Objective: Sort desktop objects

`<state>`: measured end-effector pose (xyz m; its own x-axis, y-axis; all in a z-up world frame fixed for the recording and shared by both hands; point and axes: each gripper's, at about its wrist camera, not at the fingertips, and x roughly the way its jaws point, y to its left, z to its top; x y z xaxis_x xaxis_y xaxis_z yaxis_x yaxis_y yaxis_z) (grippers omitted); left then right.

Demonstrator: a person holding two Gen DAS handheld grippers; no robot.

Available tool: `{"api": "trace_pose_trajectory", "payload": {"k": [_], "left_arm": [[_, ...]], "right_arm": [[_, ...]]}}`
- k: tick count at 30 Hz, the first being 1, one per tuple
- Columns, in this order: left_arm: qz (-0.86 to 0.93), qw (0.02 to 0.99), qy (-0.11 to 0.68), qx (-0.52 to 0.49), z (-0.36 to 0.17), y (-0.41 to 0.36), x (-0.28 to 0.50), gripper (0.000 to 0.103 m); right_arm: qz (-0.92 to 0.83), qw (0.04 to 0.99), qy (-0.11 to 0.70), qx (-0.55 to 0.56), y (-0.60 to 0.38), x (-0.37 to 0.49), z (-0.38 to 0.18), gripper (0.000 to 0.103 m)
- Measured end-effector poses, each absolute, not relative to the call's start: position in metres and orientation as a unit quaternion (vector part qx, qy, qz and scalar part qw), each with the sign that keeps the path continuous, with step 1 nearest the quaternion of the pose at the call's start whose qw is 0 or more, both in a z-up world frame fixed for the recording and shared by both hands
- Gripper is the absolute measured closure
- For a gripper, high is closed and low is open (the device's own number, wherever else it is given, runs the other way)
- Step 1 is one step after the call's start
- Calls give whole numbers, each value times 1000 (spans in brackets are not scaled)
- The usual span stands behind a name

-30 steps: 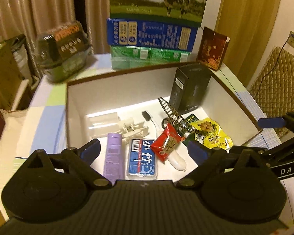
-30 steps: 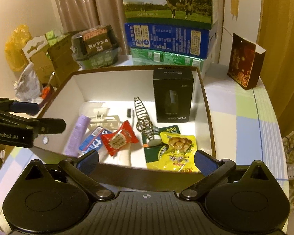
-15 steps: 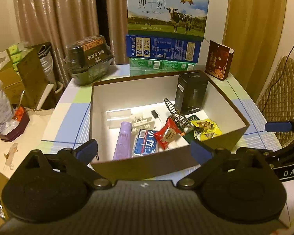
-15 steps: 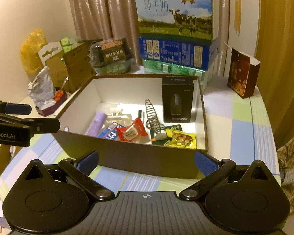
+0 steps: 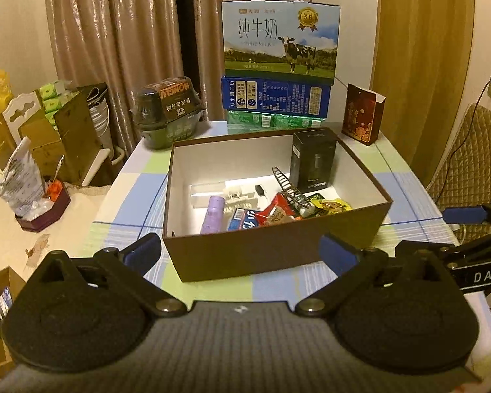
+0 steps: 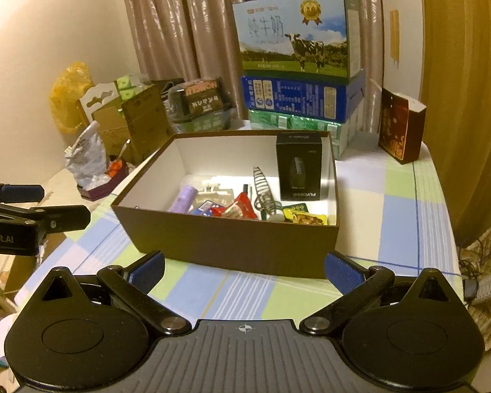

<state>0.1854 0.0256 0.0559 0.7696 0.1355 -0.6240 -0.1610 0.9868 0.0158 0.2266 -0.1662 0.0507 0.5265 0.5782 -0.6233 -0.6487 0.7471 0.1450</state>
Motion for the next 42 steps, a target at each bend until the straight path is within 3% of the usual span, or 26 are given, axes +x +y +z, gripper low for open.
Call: {"api": "trace_pose_trajectory", "payload": {"k": [42], "left_arm": [[120, 924, 360, -53, 53, -25, 85, 1]], "right_arm": [[375, 855, 349, -79, -220, 152, 45, 2]]}}
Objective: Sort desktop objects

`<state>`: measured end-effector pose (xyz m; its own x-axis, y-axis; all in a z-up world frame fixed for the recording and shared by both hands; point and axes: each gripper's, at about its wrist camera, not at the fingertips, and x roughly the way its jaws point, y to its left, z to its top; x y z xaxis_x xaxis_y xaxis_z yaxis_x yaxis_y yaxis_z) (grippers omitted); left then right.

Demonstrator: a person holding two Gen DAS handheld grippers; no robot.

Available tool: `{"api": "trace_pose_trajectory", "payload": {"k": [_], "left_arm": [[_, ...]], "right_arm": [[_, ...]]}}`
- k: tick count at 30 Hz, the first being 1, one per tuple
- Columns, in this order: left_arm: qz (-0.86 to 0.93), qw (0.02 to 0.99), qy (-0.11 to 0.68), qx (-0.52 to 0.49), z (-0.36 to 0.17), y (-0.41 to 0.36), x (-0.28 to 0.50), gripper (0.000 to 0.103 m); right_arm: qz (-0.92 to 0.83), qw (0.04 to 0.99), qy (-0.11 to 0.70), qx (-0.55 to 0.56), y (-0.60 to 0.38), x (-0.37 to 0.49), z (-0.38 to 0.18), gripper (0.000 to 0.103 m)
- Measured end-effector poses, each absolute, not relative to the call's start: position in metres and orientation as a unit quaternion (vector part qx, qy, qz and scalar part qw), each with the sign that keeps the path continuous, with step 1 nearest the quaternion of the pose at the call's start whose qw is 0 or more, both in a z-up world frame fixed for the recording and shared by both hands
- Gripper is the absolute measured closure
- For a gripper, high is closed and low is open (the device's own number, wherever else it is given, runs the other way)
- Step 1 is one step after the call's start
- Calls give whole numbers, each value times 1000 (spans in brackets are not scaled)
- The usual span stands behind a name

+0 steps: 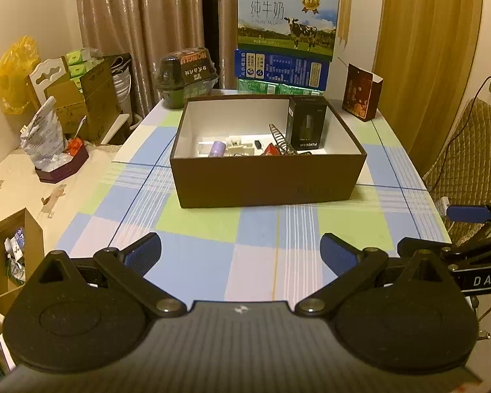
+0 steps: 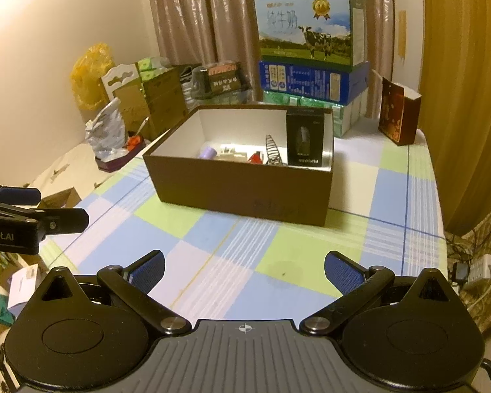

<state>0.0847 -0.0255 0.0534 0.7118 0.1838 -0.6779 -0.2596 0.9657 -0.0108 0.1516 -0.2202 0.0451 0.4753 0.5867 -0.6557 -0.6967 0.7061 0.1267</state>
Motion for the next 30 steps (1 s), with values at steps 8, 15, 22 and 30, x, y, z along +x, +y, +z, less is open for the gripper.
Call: {"api": "trace_pose_trajectory", "payload": {"k": [8, 15, 22, 30], "left_arm": [[126, 919, 369, -57, 47, -29, 73, 1], [127, 917, 373, -58, 44, -31, 67, 1], [120, 915, 380, -63, 36, -36, 66, 1], [133, 912, 385, -57, 26, -36, 73, 1]], "right_arm": [[379, 849, 357, -91, -223, 142, 39, 2], [377, 847, 362, -94, -226, 137, 35, 2], [366, 849, 370, -91, -234, 136, 31, 2], [359, 847, 382, -88, -236, 139, 25, 2]]}}
